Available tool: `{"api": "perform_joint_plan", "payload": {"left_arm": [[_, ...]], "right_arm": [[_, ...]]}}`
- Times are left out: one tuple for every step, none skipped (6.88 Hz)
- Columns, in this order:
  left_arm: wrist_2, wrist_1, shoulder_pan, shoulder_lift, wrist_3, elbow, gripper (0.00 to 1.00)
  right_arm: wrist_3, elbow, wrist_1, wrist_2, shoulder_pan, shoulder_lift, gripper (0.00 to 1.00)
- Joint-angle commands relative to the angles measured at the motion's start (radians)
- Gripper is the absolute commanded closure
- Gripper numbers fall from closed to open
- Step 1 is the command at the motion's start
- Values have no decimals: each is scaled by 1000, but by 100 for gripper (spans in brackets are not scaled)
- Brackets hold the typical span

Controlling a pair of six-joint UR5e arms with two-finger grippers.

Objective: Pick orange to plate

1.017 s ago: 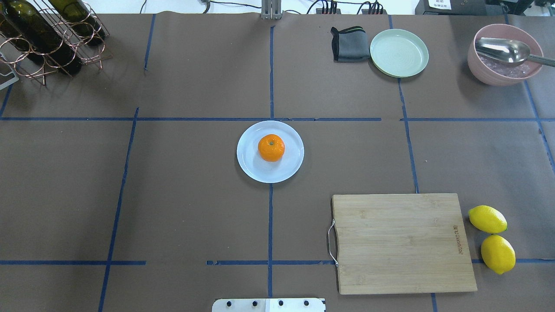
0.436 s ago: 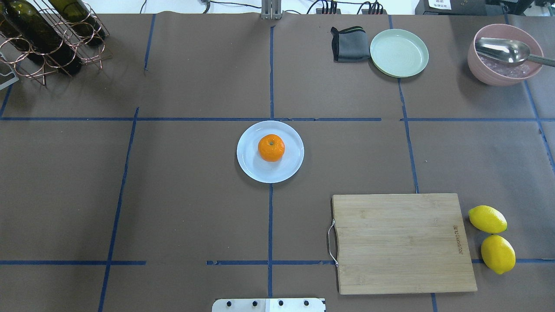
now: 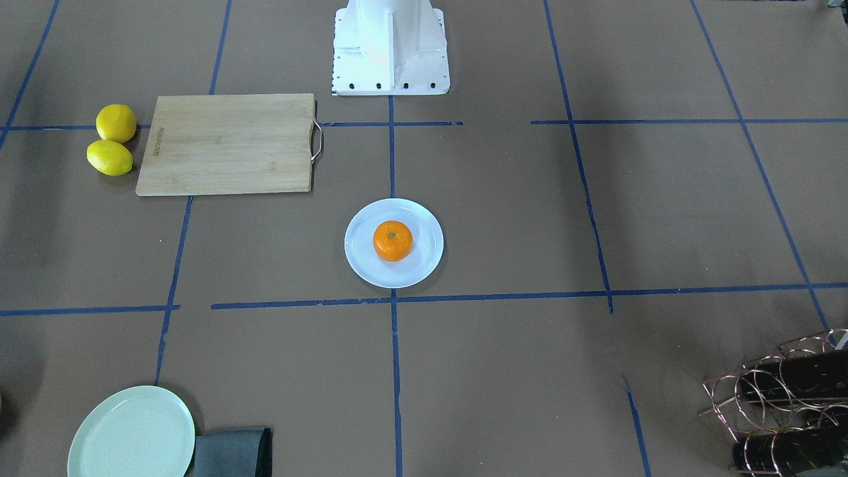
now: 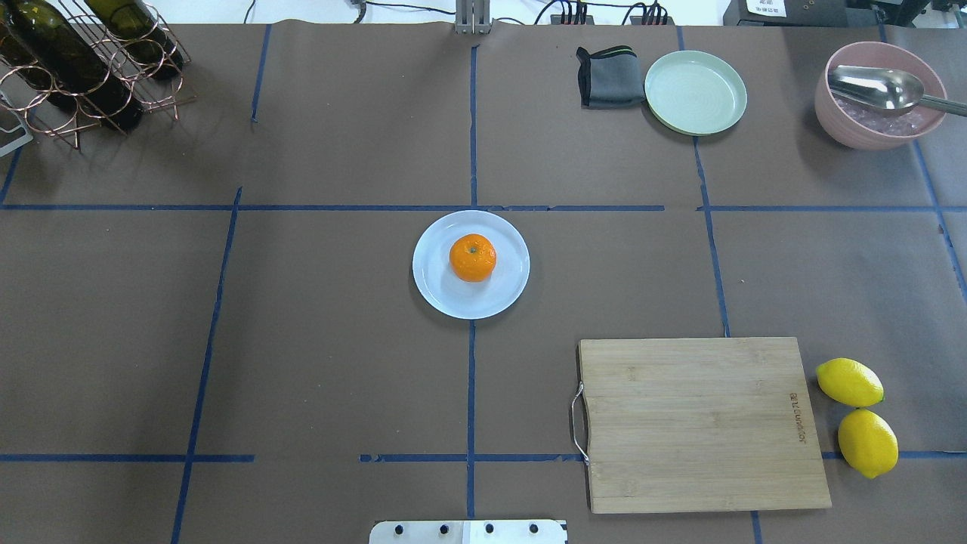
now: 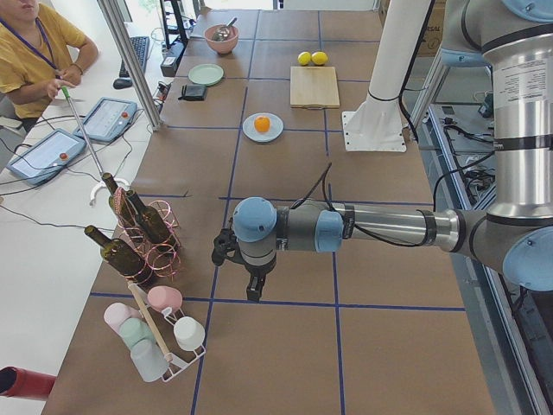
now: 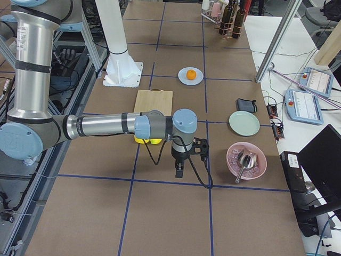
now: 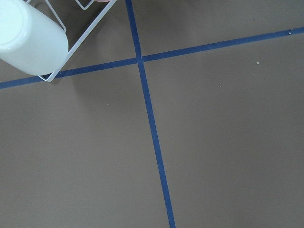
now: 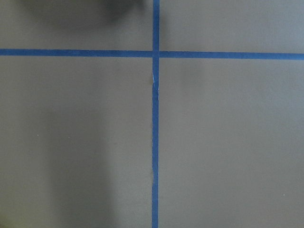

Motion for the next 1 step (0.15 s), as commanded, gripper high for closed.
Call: {"api": "perform_joint_plan", "payload": {"left_arm": [[0, 0, 0, 0, 0, 0, 0]], "right_arm": [[0, 2, 1, 0, 0, 0, 0]]}}
